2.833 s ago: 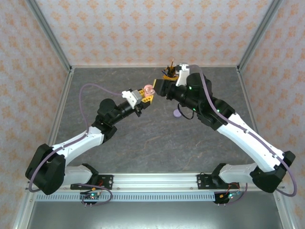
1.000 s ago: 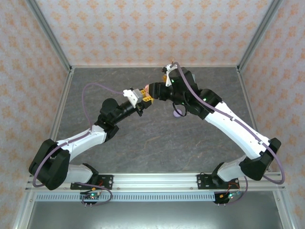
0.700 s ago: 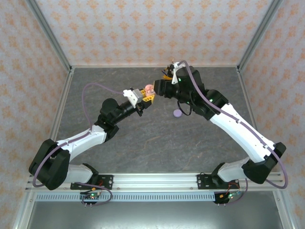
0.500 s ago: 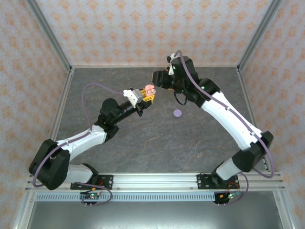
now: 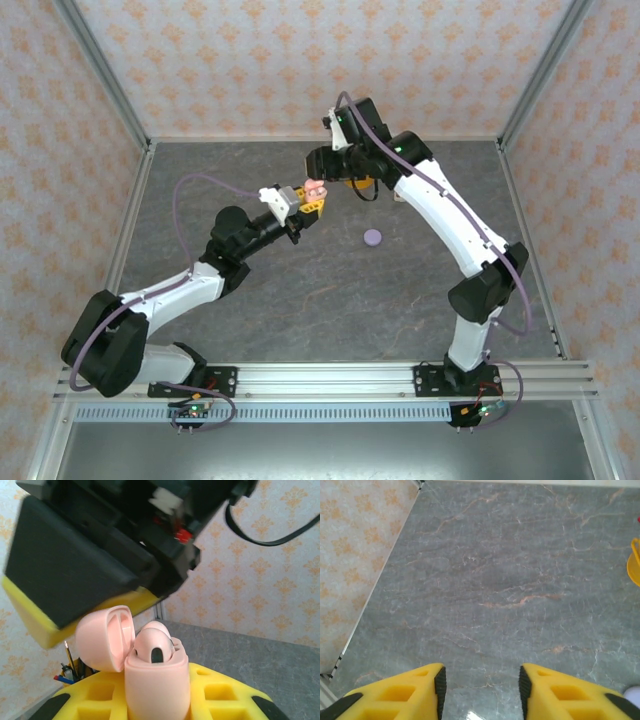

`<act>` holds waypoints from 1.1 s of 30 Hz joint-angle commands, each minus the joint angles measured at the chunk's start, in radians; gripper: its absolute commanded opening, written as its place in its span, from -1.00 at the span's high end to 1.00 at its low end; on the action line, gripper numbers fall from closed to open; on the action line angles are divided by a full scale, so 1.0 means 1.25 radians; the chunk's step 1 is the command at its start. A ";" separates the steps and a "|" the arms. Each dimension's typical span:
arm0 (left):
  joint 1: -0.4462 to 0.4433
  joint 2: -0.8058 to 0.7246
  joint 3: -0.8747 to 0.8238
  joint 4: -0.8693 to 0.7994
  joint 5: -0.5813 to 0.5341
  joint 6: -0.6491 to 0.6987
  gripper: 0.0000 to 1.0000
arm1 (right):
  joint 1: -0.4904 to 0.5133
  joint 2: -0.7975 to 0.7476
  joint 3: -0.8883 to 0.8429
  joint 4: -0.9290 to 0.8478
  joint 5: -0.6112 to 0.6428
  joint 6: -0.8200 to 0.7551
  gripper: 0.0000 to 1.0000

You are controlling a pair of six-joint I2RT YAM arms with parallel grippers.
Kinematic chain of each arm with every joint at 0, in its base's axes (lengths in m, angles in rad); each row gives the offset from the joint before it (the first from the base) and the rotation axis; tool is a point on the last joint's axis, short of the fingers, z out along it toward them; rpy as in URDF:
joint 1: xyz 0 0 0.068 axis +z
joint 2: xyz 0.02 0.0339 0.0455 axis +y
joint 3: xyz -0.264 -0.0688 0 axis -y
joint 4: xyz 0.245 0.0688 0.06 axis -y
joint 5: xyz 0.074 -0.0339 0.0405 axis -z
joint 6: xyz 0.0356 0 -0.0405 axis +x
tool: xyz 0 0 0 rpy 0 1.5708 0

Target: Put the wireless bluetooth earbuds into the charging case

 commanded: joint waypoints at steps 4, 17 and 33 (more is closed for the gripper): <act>-0.003 0.014 0.015 0.011 -0.032 -0.005 1.00 | -0.001 -0.156 -0.160 -0.034 -0.032 -0.029 0.22; -0.003 0.080 0.034 -0.042 -0.064 -0.106 1.00 | -0.029 -0.344 -0.397 0.120 0.197 0.101 0.07; -0.002 0.371 0.105 -0.145 -0.079 -0.505 1.00 | -0.035 -0.435 -0.676 0.235 0.266 0.204 0.07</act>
